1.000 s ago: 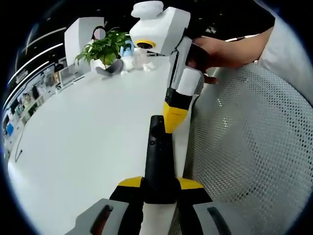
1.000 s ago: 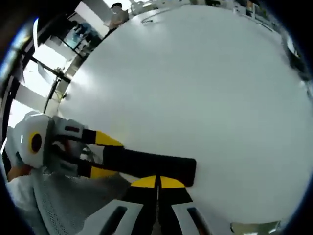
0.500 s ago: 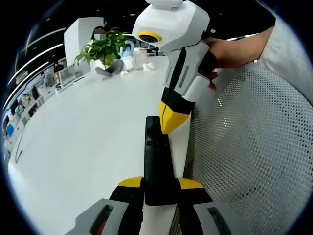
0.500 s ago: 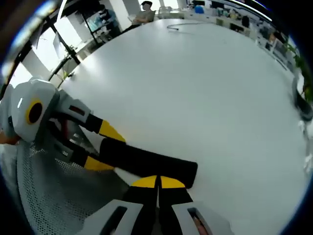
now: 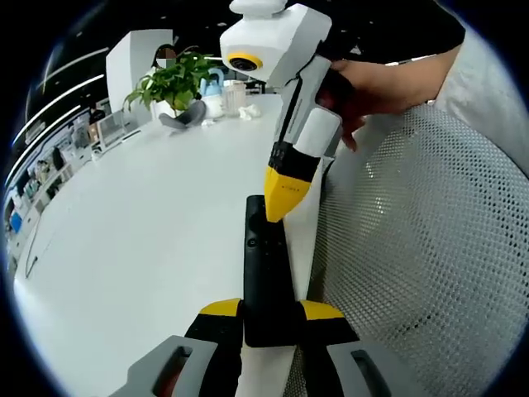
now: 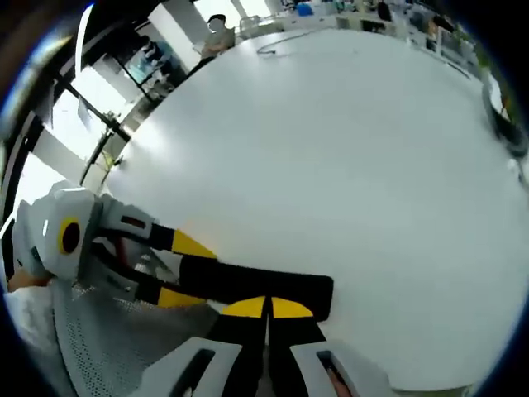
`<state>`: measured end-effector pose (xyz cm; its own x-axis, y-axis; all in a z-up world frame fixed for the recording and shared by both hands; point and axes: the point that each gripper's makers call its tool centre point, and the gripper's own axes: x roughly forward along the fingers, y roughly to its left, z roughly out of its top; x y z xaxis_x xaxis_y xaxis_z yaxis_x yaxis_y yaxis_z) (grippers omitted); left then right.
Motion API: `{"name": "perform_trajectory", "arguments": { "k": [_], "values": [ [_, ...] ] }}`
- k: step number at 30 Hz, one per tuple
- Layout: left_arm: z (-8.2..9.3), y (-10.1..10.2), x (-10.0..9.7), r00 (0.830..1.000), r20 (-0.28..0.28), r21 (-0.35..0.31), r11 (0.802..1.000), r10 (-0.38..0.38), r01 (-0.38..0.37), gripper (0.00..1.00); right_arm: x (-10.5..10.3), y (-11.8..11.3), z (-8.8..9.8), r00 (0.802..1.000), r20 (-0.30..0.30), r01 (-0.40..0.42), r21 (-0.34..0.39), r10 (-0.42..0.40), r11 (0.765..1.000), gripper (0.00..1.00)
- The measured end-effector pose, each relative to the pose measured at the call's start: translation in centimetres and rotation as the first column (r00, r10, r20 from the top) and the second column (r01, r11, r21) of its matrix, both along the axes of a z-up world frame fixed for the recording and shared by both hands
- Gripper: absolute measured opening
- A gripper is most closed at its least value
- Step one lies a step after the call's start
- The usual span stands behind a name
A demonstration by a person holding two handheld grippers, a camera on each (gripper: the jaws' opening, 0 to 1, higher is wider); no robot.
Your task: Press the specified remote control buttons in sequence, fully releasing each button before pressing the next.
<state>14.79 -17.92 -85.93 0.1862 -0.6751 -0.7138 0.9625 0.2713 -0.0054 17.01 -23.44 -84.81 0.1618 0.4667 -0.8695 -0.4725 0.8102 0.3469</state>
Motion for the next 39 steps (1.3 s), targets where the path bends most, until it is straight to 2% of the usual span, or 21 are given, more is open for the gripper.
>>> {"name": "perform_trajectory", "arguments": {
  "k": [3,8,12,27,32,35,37,39],
  "values": [
    [0.01,-0.05,0.03,1.000,-0.001,0.000,1.000,0.000,0.000,0.25,-0.37,0.14,0.01,0.999,-0.043,0.021,0.021,-0.020,1.000,0.00],
    [-0.01,-0.17,-0.29,1.000,0.008,0.006,1.000,-0.029,0.029,0.25,-0.22,0.09,-0.08,0.999,-0.029,0.017,0.011,-0.016,1.000,0.00],
    [-0.03,-0.20,-0.27,1.000,0.007,0.004,1.000,-0.027,0.027,0.25,-0.65,0.27,-0.41,0.998,-0.058,0.009,0.008,-0.009,1.000,0.00],
    [-0.02,-0.28,-0.25,1.000,0.003,-0.004,1.000,-0.018,0.018,0.25,-0.13,0.30,-0.44,1.000,0.006,-0.016,-0.007,0.016,1.000,0.00],
    [-0.01,-0.26,-0.26,1.000,0.002,-0.007,1.000,-0.016,0.016,0.25,0.04,0.10,-0.57,0.999,-0.034,0.036,0.047,-0.034,0.998,0.00],
    [-0.01,-0.27,-0.27,1.000,0.001,-0.005,1.000,-0.016,0.016,0.25,-0.13,0.30,-0.47,0.999,-0.036,-0.012,0.009,0.012,1.000,0.00],
    [0.02,-0.28,-0.30,1.000,-0.001,-0.005,1.000,-0.012,0.012,0.25,-0.18,0.34,-0.52,0.998,-0.031,-0.061,-0.061,0.059,0.996,0.00],
    [0.02,-0.26,-0.30,1.000,-0.004,-0.007,1.000,-0.008,0.008,0.25,-0.15,0.42,-0.59,0.997,-0.047,-0.070,-0.123,0.065,0.990,0.00]
  ]
}}
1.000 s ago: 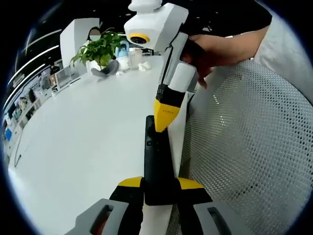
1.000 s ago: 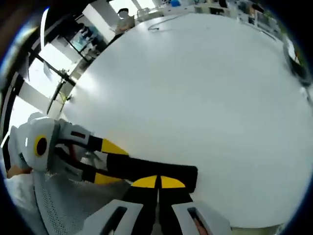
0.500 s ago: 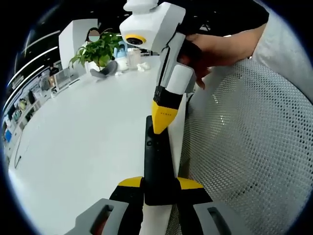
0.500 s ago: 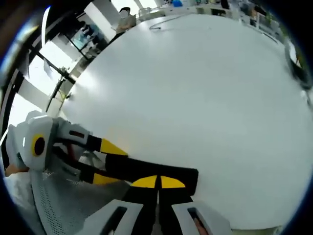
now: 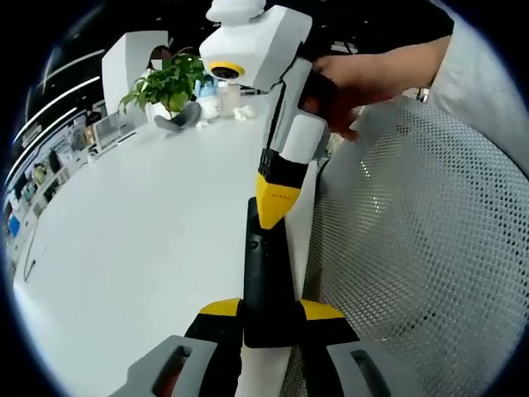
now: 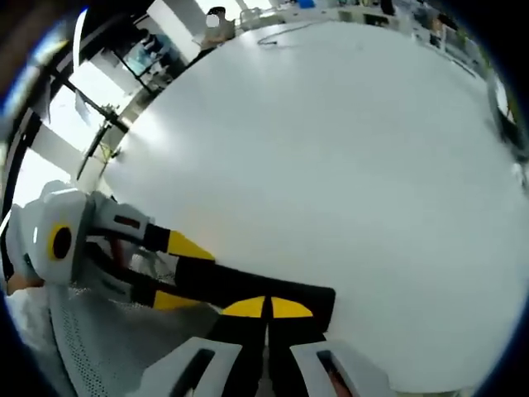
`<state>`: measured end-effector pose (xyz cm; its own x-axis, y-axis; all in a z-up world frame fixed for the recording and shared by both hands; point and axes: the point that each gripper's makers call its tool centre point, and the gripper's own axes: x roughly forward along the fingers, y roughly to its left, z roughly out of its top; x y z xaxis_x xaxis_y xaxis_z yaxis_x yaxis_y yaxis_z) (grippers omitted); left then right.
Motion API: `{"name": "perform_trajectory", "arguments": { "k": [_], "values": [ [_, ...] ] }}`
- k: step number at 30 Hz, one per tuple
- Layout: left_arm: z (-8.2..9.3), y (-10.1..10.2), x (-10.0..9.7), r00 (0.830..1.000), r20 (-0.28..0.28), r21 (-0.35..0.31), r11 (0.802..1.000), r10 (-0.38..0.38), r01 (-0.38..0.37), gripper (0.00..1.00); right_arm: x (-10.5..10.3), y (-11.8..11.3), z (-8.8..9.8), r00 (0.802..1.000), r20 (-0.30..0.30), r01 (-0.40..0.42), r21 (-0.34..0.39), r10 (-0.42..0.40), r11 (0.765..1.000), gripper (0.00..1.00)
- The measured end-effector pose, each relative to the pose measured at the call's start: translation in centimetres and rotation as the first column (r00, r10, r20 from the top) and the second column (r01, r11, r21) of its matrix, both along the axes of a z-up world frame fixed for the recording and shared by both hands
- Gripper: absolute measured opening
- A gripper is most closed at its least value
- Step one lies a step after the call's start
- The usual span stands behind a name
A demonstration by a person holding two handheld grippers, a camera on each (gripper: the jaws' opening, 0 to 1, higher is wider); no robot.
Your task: Press the specified remote control buttons in sequence, fully releasing each button before pressing the next.
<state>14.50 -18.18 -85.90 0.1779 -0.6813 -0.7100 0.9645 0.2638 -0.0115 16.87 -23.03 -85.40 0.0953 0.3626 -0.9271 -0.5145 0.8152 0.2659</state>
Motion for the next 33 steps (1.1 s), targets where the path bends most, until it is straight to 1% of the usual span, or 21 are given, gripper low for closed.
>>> {"name": "perform_trajectory", "arguments": {
  "k": [2,3,4,5,6,7,8,10,12,15,17,19,20,23,25,27,28,30,32,33],
  "values": [
    [0.0,0.1,0.1,1.000,-0.005,0.000,1.000,0.006,-0.006,0.25,0.1,0.1,-0.1,1.000,-0.007,-0.018,-0.033,0.017,0.999,0.00],
    [0.0,0.1,0.1,1.000,-0.014,-0.004,1.000,0.015,-0.015,0.25,0.2,0.2,-0.2,1.000,-0.024,-0.004,-0.044,0.003,0.999,0.00],
    [0.1,0.1,0.1,1.000,-0.018,-0.006,1.000,0.017,-0.017,0.25,0.2,0.2,-0.2,0.999,-0.032,-0.010,-0.051,0.008,0.999,0.00],
    [0.1,0.2,0.1,1.000,-0.018,-0.008,1.000,0.015,-0.015,0.25,0.1,0.1,-0.1,0.997,-0.032,-0.066,-0.064,0.064,0.996,0.00],
    [0.1,0.2,0.1,1.000,-0.021,-0.012,1.000,0.017,-0.018,0.25,0.1,0.1,-0.2,0.994,-0.027,-0.103,-0.068,0.102,0.992,0.00],
    [0.1,0.2,0.1,1.000,-0.023,-0.015,1.000,0.015,-0.015,0.25,0.0,0.2,-0.2,0.996,-0.025,-0.092,-0.063,0.091,0.994,0.00],
    [0.1,0.2,0.1,1.000,-0.026,-0.013,1.000,0.016,-0.017,0.25,0.0,0.1,-0.1,0.995,-0.026,-0.096,-0.059,0.095,0.994,0.00],
    [0.1,0.3,0.1,0.999,-0.029,-0.007,1.000,0.021,-0.021,0.25,0.1,0.1,-0.1,0.993,-0.033,-0.117,-0.029,0.116,0.993,0.00],
    [0.1,0.4,0.1,0.999,-0.029,-0.006,1.000,0.023,-0.024,0.25,0.1,0.1,0.0,0.992,-0.040,-0.119,-0.009,0.119,0.993,0.00],
    [0.1,0.4,0.1,0.999,-0.031,-0.006,1.000,0.021,-0.021,0.25,0.0,0.3,-0.1,0.988,-0.041,-0.147,-0.017,0.146,0.989,0.00],
    [0.1,0.4,0.1,0.999,-0.031,-0.004,1.000,0.020,-0.020,0.25,0.0,0.2,0.0,0.989,-0.037,-0.145,-0.017,0.145,0.989,0.00],
    [0.1,0.4,0.1,0.999,-0.027,-0.004,1.000,0.017,-0.017,0.24,-0.1,0.1,0.0,0.993,-0.037,-0.116,-0.004,0.116,0.993,0.00],
    [0.1,0.4,0.1,0.999,-0.027,-0.004,1.000,0.017,-0.017,0.24,-0.1,0.1,0.0,0.993,-0.032,-0.114,0.003,0.114,0.993,0.00],
    [0.1,0.4,0.1,1.000,-0.026,-0.004,1.000,0.016,-0.017,0.24,0.0,0.1,0.1,0.994,-0.037,-0.104,0.014,0.105,0.994,0.00],
    [0.1,0.4,0.1,1.000,-0.023,-0.004,1.000,0.014,-0.014,0.24,0.0,0.2,0.1,0.995,-0.084,-0.056,0.016,0.057,0.998,0.00],
    [0.1,0.4,0.1,1.000,-0.025,-0.007,1.000,0.014,-0.014,0.24,0.2,0.2,0.2,0.993,-0.105,-0.058,0.004,0.058,0.998,0.00],
    [0.1,0.4,0.1,1.000,-0.024,-0.008,1.000,0.013,-0.013,0.24,0.3,0.4,0.3,0.993,-0.098,-0.065,-0.002,0.064,0.998,0.00],
    [0.1,0.4,0.1,1.000,-0.023,-0.010,1.000,0.010,-0.010,0.24,0.7,0.7,0.5,0.995,-0.061,-0.075,-0.001,0.075,0.997,0.00],
    [0.1,0.4,0.1,1.000,-0.021,-0.008,1.000,0.008,-0.008,0.24,0.7,1.0,0.6,0.995,-0.063,-0.079,0.001,0.078,0.997,0.00],
    [0.1,0.4,0.1,1.000,-0.020,-0.008,1.000,0.006,-0.006,0.24,0.7,1.3,0.5,0.994,-0.074,-0.083,0.006,0.083,0.997,0.00]
  ]
}}
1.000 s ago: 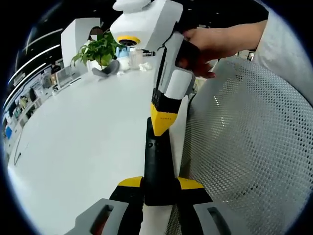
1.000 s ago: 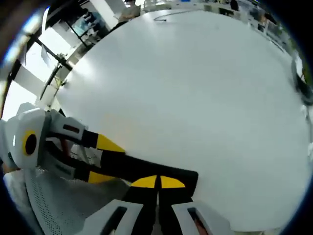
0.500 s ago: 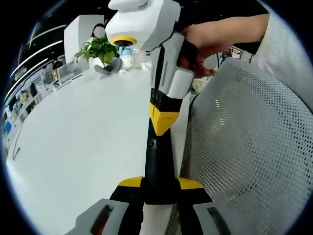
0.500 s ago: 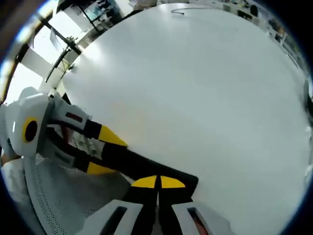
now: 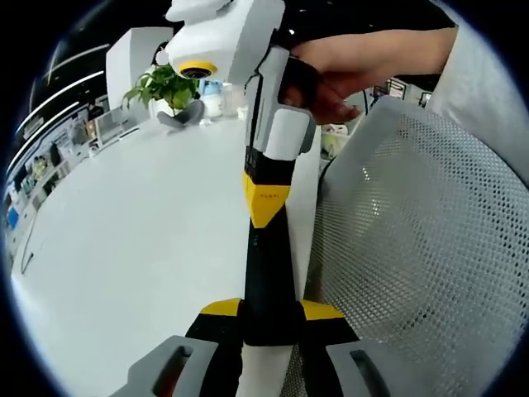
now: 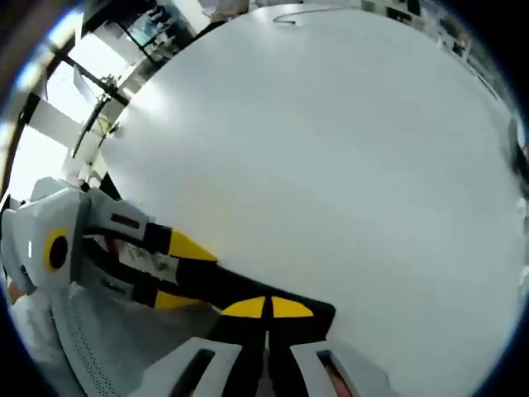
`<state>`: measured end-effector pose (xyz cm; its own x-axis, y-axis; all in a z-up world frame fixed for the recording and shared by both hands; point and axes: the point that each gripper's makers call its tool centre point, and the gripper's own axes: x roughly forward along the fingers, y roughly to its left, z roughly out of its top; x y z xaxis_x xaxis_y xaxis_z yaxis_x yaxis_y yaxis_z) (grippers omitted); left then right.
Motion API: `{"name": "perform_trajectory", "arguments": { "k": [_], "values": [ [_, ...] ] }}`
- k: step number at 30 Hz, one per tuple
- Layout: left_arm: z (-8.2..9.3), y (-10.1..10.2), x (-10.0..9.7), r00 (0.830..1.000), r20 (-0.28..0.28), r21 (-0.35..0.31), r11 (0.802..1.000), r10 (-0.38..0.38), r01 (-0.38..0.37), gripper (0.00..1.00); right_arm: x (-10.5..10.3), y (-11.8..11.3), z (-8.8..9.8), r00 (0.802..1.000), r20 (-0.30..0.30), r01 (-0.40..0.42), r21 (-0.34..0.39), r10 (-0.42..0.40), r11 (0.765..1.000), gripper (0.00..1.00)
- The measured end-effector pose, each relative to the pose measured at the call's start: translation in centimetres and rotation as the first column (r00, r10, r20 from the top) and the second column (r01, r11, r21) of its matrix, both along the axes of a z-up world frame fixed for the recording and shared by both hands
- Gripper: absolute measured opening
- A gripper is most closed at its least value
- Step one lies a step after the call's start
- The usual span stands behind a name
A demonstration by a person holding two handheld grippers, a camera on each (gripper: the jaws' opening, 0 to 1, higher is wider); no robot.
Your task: Press the specified remote control buttons in sequence, fully releasing each button before pressing the next.
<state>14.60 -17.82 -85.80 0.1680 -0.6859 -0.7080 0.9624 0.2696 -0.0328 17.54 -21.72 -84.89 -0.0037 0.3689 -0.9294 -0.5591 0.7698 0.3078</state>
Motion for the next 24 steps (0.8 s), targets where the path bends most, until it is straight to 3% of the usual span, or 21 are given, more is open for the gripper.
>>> {"name": "perform_trajectory", "arguments": {
  "k": [13,24],
  "values": [
    [0.0,0.0,0.0,1.000,0.002,0.005,1.000,-0.004,0.004,0.25,-0.4,1.4,-0.3,0.999,-0.045,-0.011,0.041,0.013,0.999,0.00],
    [0.0,0.0,0.2,1.000,-0.002,-0.004,1.000,0.011,-0.011,0.25,0.0,1.5,-0.8,0.999,-0.037,-0.040,-0.027,0.039,0.999,0.00]
  ]
}}
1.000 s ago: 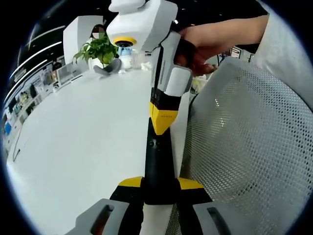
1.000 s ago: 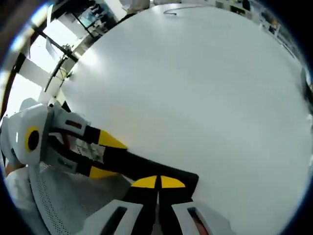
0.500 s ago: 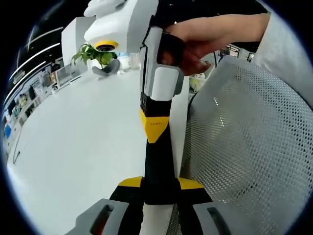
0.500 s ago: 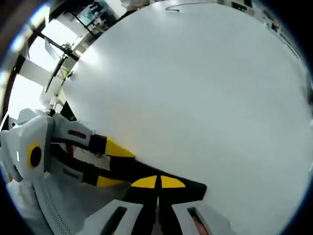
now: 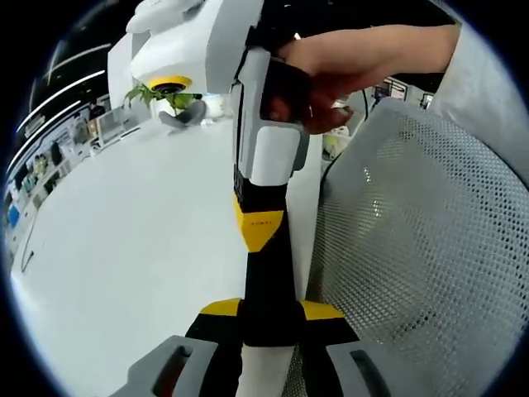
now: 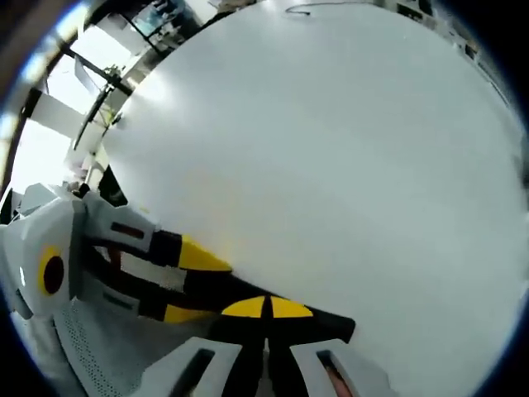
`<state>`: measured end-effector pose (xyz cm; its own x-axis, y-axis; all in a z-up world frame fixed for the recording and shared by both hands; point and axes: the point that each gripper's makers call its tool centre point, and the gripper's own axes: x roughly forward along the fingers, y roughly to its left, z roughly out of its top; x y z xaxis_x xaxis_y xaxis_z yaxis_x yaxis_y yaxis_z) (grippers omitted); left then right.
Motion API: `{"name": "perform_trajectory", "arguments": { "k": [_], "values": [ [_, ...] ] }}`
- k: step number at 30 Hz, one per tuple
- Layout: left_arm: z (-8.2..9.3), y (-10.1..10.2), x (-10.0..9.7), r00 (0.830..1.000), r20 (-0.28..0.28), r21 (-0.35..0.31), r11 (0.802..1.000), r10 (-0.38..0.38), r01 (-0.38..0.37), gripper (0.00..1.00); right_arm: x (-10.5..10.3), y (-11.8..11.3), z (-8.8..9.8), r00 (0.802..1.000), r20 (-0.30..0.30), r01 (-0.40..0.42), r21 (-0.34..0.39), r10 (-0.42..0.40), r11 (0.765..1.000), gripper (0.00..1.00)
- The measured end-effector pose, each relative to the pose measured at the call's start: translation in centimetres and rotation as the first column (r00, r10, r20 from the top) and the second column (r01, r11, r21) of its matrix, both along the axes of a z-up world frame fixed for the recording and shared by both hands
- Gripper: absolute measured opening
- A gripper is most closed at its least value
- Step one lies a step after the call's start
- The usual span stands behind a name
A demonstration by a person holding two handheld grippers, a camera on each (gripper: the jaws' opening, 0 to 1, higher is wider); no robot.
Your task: Press the specified remote control buttons in sequence, fully releasing each button before pressing the next.
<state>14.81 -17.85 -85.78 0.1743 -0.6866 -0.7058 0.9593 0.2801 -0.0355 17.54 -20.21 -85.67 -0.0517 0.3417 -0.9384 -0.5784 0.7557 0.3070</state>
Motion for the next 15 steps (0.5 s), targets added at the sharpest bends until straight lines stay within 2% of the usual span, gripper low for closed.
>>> {"name": "perform_trajectory", "arguments": {
  "k": [7,13,15],
  "values": [
    [-0.04,0.00,0.02,1.000,0.002,0.002,1.000,0.000,0.000,0.25,0.35,-0.09,-0.20,0.998,-0.059,0.020,-0.028,-0.021,0.999,0.00],
    [-0.07,-0.01,-0.02,1.000,0.020,0.005,1.000,-0.013,0.013,0.25,0.10,-0.22,0.02,0.999,-0.043,0.028,0.001,-0.028,1.000,0.00],
    [-0.11,-0.03,-0.04,1.000,0.021,0.007,1.000,-0.017,0.017,0.25,0.09,-0.31,0.03,0.998,-0.057,0.041,-0.001,-0.041,0.999,0.00]
  ]
}}
